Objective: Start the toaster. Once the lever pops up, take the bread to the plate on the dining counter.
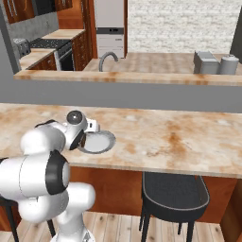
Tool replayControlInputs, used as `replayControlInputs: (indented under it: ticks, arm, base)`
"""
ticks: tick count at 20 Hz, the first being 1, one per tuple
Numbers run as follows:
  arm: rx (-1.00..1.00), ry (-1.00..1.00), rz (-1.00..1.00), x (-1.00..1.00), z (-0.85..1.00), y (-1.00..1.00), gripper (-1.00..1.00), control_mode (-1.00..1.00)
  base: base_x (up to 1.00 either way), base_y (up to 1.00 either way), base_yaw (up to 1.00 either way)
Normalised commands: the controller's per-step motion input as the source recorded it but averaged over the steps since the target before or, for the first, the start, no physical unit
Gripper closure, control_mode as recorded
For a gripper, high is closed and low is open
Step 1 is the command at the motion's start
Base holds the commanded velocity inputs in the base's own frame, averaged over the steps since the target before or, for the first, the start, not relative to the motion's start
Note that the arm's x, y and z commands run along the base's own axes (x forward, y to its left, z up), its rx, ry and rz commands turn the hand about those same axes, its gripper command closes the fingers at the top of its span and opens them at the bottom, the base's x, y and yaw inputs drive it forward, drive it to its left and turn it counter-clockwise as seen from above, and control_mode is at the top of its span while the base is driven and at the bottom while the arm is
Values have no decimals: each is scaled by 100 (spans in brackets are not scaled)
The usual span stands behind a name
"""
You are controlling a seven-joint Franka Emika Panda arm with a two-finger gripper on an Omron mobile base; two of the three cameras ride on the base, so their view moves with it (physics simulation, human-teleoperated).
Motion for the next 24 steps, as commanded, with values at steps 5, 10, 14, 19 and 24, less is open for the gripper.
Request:
replayControlInputs:
  ticks: [5,10,14,19,24]
  arm:
    - [0,-2,0,18,-11,0,100,-100]
    - [0,-2,0,20,-10,0,100,-100]
    - [0,-1,0,17,-16,0,100,-100]
    - [0,0,0,11,-20,1,100,-100]
    - [0,0,0,5,-4,0,100,-100]
  base:
    - [0,0,0]
    - [0,0,0]
    - [0,0,0]
    - [0,0,0]
    - [0,0,0]
